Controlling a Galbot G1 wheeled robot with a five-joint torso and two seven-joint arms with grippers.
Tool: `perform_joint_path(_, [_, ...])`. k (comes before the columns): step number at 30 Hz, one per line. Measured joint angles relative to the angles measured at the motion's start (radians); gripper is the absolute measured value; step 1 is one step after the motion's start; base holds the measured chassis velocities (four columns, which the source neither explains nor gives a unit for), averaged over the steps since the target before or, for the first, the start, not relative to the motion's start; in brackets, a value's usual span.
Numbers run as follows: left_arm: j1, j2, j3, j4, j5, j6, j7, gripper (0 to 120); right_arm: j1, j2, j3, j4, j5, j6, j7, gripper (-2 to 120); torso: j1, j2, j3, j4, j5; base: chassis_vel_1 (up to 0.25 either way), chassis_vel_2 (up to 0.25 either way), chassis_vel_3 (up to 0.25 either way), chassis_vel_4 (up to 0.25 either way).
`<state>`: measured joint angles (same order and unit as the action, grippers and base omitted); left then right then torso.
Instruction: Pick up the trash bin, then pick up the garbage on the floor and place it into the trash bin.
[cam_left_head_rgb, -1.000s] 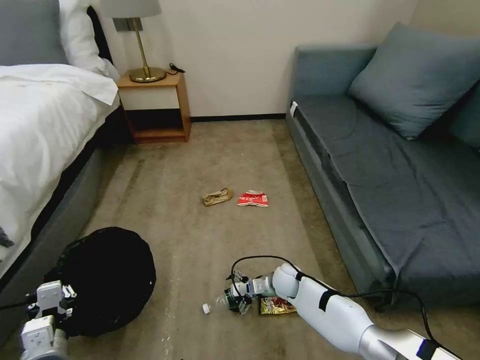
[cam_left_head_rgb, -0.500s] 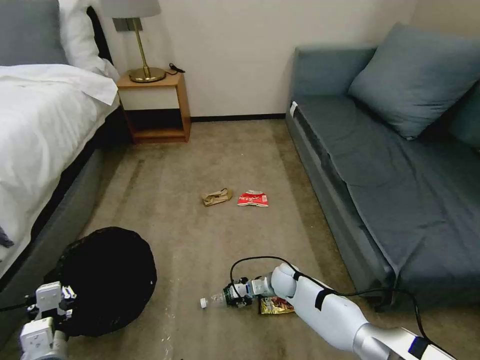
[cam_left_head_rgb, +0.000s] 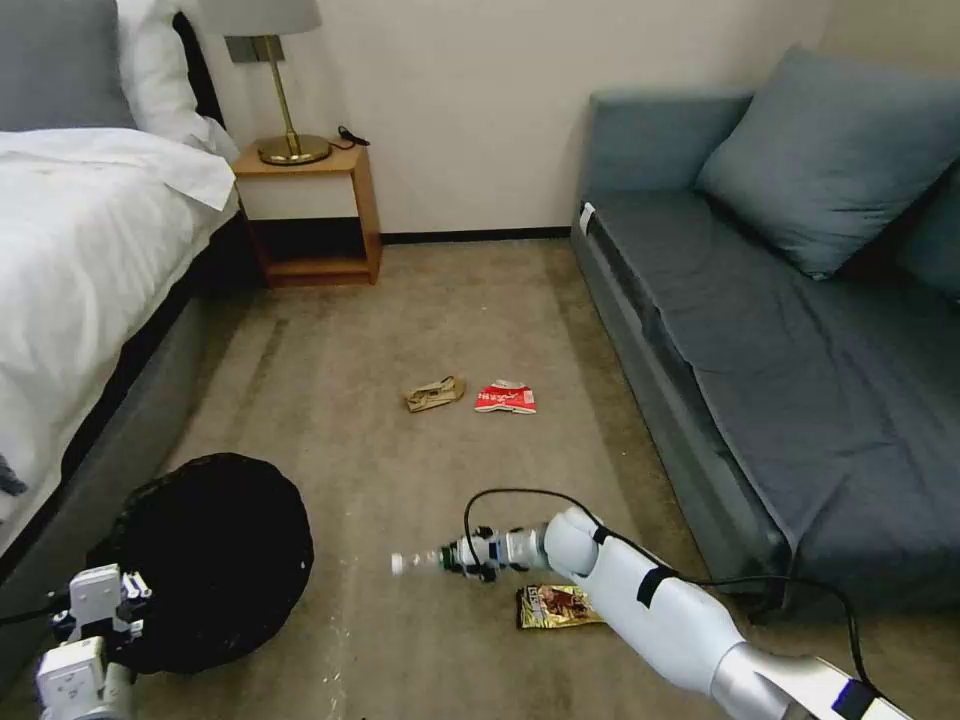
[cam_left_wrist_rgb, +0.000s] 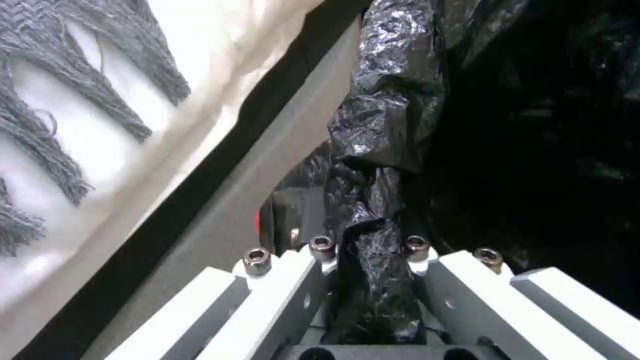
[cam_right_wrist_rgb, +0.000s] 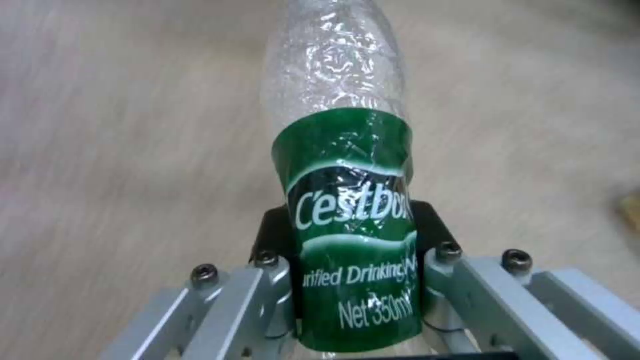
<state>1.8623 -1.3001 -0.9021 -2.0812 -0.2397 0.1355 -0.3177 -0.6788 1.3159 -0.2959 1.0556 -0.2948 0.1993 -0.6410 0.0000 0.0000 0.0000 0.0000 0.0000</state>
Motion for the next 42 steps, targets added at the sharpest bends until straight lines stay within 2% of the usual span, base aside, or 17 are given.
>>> perform_joint_path(2, [-0.002, -0.003, 0.003, 0.0, 0.001, -0.001, 0.0, 3, 0.0, 0.01, 0.032, 0.055, 0.085, -0.01, 0.019, 25, 0.0, 0.0, 0.0, 0.0, 0.0, 0.0, 0.0, 0.0, 0.0])
perform_joint_path(4, [-0.003, -0.003, 0.004, 0.0, 0.001, -0.001, 0.0, 3, 0.001, 0.013, 0.038, 0.068, 0.109, -0.013, 0.025, 25, 0.0, 0.0, 0.0, 0.0001, 0.0, 0.0, 0.0, 0.0, 0.0])
perform_joint_path(7, [-0.01, -0.009, 0.013, -0.001, 0.001, -0.002, 0.0, 3, 0.004, 0.017, 0.044, 0.152, 0.29, -0.05, 0.061, 25, 0.0, 0.0, 0.0, 0.0001, 0.0, 0.0, 0.0, 0.0, 0.0])
perform_joint_path(8, [-0.013, -0.013, 0.018, -0.005, -0.001, -0.001, 0.0, 3, 0.004, 0.01, 0.023, 0.211, 0.404, -0.088, 0.089, 25, 0.0, 0.0, 0.0, 0.0, -0.0001, 0.0, 0.0, 0.0, 0.0])
perform_joint_path(10, [-0.013, -0.014, 0.019, -0.006, -0.002, -0.001, 0.0, 3, 0.004, 0.008, 0.016, 0.228, 0.432, -0.099, 0.096, 25, 0.0, 0.0, 0.0, 0.0, -0.0001, 0.0, 0.0, 0.0, 0.0])
perform_joint_path(12, [-0.022, -0.023, 0.029, -0.019, -0.009, 0.008, 0.003, 3, 0.007, 0.0, -0.045, 0.332, 0.572, -0.172, 0.133, 25, 0.0, 0.0, 0.0, 0.0, -0.0001, 0.0, 0.0, 0.0, 0.0])
perform_joint_path(14, [-0.024, -0.026, 0.031, -0.02, -0.009, 0.01, 0.003, 3, 0.008, 0.001, -0.055, 0.348, 0.588, -0.183, 0.136, 25, 0.0, 0.0, 0.0, 0.0, -0.0001, 0.0, 0.0, 0.0, 0.0])
perform_joint_path(18, [-0.04, -0.041, 0.038, -0.025, -0.019, 0.013, 0.011, 3, 0.027, 0.059, -0.146, 0.436, 0.735, -0.265, 0.188, 25, 0.0, 0.0, 0.0, 0.0001, -0.0002, 0.0, 0.0, 0.0, 0.0])
perform_joint_path(20, [-0.04, -0.042, 0.038, -0.026, -0.022, 0.011, 0.012, 3, 0.028, 0.066, -0.153, 0.438, 0.74, -0.267, 0.195, 25, 0.0, 0.0, 0.0, 0.0001, -0.0002, 0.0, 0.0, 0.0, 0.0])
perform_joint_path(22, [-0.039, -0.055, 0.039, -0.034, -0.032, 0.003, 0.019, 3, 0.034, 0.119, -0.191, 0.43, 0.756, -0.273, 0.231, 25, 0.0, 0.0, 0.0, 0.0002, -0.0001, 0.0, 0.0, 0.0, 0.0])
perform_joint_path(25, [-0.038, -0.062, 0.04, -0.036, -0.032, -0.001, 0.021, 3, 0.036, 0.144, -0.203, 0.414, 0.756, -0.274, 0.243, 25, 0.0, 0.0, 0.0, 0.0002, -0.0001, 0.0, 0.0, 0.0, 0.0])
perform_joint_path(31, [-0.038, -0.087, 0.045, -0.04, -0.031, -0.017, 0.029, 3, 0.026, 0.226, -0.24, 0.324, 0.72, -0.265, 0.264, 25, 0.0, 0.0, 0.0, 0.0002, -0.0001, 0.0, 0.0, 0.0, 0.0])
perform_joint_path(36, [-0.033, -0.09, 0.044, -0.045, -0.031, -0.03, 0.035, 3, 0.014, 0.246, -0.241, 0.239, 0.642, -0.222, 0.268, 25, 0.0, 0.0, 0.0, 0.0, -0.0002, 0.0, 0.0, 0.0, 0.0])
perform_joint_path(42, [-0.042, -0.089, 0.041, -0.038, -0.034, -0.046, 0.05, 3, 0.013, 0.243, -0.244, 0.213, 0.6, -0.207, 0.269, 25, 0.0, 0.0, 0.0, 0.0, -0.0001, 0.0, 0.0, 0.0, 0.0])
